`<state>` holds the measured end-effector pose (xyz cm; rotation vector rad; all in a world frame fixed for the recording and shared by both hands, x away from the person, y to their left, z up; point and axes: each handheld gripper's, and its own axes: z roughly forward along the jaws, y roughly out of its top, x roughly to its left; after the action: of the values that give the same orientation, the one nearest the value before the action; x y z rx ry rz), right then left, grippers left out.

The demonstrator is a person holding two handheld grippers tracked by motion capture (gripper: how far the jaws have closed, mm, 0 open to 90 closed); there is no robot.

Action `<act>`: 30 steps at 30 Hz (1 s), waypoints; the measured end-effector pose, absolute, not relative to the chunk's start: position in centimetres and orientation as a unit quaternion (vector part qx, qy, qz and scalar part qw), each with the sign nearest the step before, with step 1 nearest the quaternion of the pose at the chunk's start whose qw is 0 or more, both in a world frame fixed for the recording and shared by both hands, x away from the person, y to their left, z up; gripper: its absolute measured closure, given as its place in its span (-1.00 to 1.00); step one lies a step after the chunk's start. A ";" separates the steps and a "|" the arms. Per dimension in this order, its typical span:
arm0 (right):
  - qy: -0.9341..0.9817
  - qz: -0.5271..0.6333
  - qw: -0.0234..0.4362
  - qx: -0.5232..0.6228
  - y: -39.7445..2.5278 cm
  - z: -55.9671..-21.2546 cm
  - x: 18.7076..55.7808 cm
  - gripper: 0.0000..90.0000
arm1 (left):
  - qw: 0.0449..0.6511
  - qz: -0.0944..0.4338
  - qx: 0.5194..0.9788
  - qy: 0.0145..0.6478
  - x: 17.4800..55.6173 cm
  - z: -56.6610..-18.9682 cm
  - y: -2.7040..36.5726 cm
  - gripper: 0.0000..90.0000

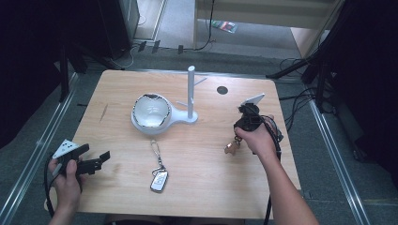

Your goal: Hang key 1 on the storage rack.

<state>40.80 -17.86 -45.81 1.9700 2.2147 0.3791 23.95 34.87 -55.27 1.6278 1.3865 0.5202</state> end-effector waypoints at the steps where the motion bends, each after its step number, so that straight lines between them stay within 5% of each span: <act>1: 0.739 0.131 0.080 0.656 -17.8 -45.6 40.7 0.37 | 0.453 0.211 0.659 0.562 23.9 -55.3 34.9 -0.98; 30: 0.726 0.282 0.228 0.584 -17.3 -41.2 38.8 0.37 | 0.453 0.210 0.659 0.562 23.9 -55.3 34.9 -0.98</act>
<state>38.76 -17.27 -41.23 1.6096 2.0000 0.7781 23.95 34.88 -55.27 1.6279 1.3869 0.5196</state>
